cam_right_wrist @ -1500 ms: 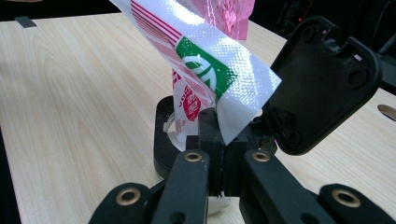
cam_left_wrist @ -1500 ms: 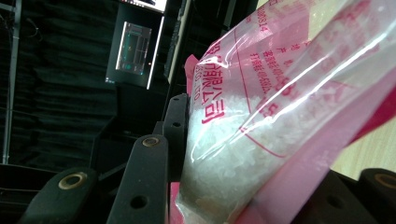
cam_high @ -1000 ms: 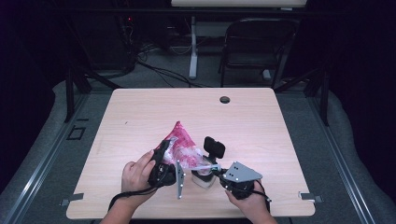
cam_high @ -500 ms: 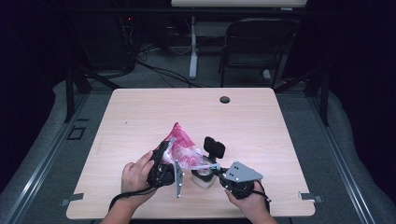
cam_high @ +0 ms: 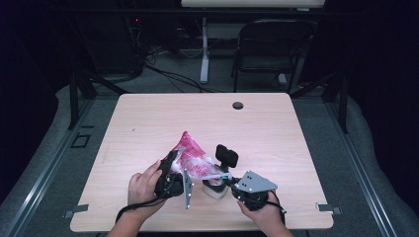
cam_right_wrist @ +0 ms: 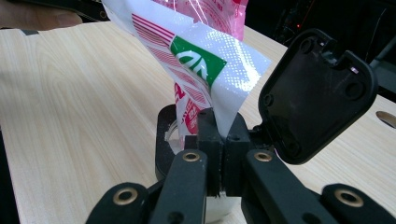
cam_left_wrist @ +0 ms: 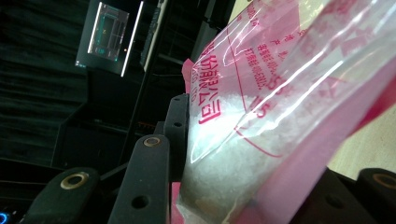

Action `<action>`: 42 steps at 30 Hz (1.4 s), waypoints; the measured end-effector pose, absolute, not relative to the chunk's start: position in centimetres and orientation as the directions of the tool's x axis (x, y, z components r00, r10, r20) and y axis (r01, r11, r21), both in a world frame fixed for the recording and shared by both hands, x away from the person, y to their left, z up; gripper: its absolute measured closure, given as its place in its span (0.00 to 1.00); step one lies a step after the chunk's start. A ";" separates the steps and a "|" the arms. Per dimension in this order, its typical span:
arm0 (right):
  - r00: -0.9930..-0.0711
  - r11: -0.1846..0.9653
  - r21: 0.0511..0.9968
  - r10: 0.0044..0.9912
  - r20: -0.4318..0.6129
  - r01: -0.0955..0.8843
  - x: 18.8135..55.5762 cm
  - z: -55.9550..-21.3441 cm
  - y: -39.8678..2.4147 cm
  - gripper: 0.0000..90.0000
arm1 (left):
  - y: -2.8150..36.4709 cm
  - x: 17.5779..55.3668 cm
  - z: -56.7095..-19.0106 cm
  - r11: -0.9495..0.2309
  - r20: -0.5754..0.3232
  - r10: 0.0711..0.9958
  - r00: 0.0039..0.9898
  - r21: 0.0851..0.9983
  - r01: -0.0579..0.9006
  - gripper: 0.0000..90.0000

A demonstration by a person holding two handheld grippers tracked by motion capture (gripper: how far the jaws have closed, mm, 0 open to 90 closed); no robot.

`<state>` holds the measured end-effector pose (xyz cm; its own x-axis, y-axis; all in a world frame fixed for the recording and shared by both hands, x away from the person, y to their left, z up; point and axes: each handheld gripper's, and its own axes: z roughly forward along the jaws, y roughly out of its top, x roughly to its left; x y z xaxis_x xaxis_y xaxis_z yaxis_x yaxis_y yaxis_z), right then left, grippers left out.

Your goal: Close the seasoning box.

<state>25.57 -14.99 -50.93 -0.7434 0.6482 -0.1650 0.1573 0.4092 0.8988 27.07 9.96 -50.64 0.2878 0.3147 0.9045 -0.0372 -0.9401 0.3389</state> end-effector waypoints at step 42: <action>-0.749 0.393 0.907 0.645 -0.155 0.151 25.7 -51.0 -14.7 0.86 | 11.2 27.7 -51.6 -0.917 0.848 0.376 0.374 0.399 0.018 0.78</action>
<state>25.68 -14.67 -50.99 -0.7486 0.6447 -0.1548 0.1506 0.3927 0.9073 27.69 11.23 -51.60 0.3735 0.3761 0.8479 0.0183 -0.9169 0.3987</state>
